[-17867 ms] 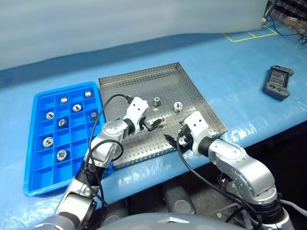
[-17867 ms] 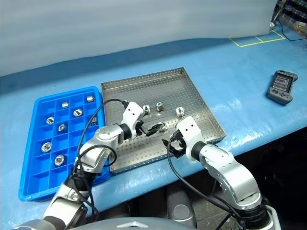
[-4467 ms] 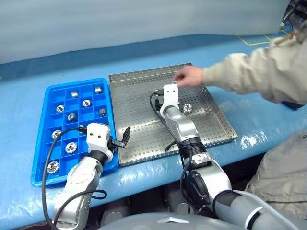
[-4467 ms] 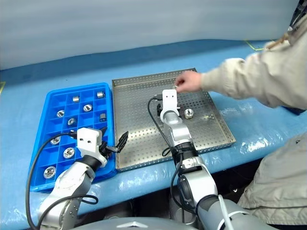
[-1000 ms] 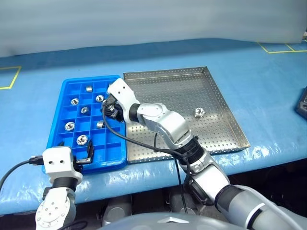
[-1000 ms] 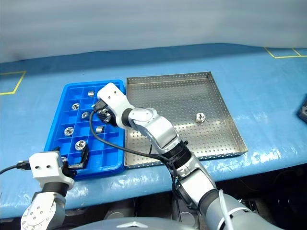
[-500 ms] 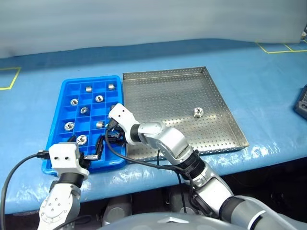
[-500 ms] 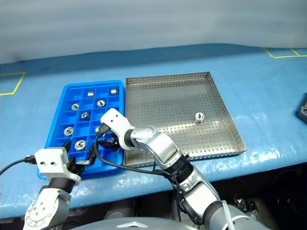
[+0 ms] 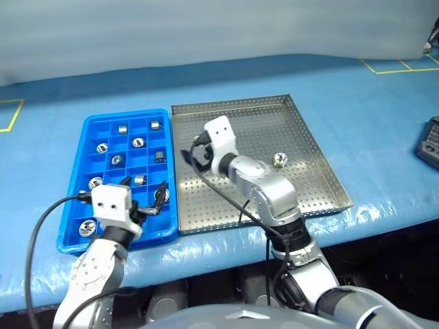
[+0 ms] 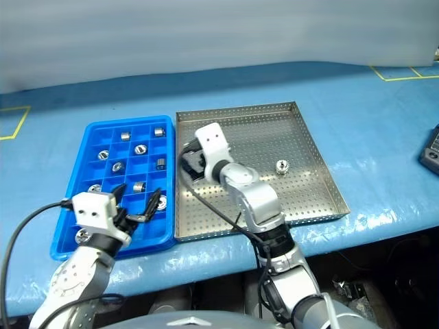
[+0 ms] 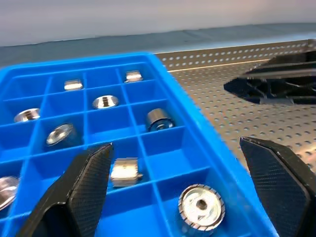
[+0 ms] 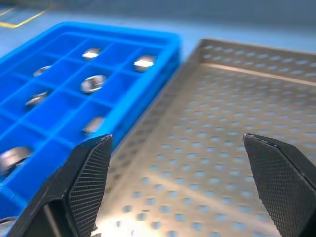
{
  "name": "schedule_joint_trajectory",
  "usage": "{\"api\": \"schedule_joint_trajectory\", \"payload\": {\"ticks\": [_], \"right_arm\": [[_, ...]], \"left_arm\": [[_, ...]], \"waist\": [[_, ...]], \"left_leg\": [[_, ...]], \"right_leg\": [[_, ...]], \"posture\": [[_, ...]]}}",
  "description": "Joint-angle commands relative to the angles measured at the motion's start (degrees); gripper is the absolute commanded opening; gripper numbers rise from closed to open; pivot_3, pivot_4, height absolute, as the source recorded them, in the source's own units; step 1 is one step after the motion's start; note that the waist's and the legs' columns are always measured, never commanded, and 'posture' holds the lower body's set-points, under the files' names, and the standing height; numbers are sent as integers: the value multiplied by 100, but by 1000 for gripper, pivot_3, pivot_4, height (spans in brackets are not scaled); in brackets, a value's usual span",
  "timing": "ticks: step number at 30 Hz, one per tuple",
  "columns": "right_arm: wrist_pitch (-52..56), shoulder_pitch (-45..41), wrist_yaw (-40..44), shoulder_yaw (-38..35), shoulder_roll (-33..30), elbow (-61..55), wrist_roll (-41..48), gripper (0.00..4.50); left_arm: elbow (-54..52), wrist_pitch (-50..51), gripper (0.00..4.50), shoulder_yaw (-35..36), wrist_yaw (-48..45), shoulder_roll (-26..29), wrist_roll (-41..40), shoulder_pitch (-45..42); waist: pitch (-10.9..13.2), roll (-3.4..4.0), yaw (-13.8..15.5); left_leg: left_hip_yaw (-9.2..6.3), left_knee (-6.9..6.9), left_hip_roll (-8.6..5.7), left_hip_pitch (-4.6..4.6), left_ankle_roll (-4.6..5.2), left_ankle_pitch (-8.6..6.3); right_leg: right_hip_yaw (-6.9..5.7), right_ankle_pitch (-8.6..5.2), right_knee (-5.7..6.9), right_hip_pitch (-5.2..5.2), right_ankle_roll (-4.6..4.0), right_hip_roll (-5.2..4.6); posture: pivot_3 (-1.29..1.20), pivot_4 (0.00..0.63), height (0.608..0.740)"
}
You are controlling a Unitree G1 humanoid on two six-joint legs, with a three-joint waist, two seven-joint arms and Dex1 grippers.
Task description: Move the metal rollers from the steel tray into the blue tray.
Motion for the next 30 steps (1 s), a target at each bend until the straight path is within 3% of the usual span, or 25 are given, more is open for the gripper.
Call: {"api": "schedule_joint_trajectory", "payload": {"ticks": [1, 6, 13, 24, 27, 30], "right_arm": [[-567, 116, -588, -525, 19, -305, -220, 4466], [-1338, 352, -1573, -861, 96, 68, -771, 4466], [-2199, 550, -2228, -1215, 284, 914, -928, 4466], [-2397, 520, -1979, -1561, 440, 2108, -507, 4466], [-2433, 576, -1965, -1562, 450, 2193, -509, 3945], [-2397, 648, -1926, -1515, 439, 2070, -535, 2903]], "left_arm": [[150, 33, 4500, -272, -165, 60, -89, -358], [472, 30, 4500, -691, -320, 44, -104, -755], [576, -69, 4500, -721, -331, 57, -106, -770], [559, -95, 4500, -666, -259, 52, -77, -737], [547, -94, 4500, -657, -251, 51, -80, -723], [529, -95, 4500, -653, -240, 54, -79, -699]], "waist": [[0, 0, -72], [-1, 3, -324], [-1, 3, -552], [-1, 3, -549], [-2, 3, -534], [-2, 4, -520]], "left_leg": [[2, 1, 0, 0, 0, 0], [13, -1, 2, 4, 1, -1], [28, 1, 3, 8, 4, -1], [29, 5, 3, 9, 7, -2], [29, 5, 3, 9, 7, -2], [30, 6, 3, 10, 7, -2]], "right_leg": [[1, 2, 0, 0, 4, 0], [13, 18, 4, -3, 10, 2], [34, 21, 3, -2, 23, 9], [40, 24, 3, 0, 23, 11], [40, 24, 3, 1, 24, 11], [40, 22, 4, 1, 27, 12]], "posture": [[-107, 150, 740], [-151, 150, 740], [-142, 150, 740], [-111, 150, 740], [-110, 150, 740], [-113, 150, 740]]}}
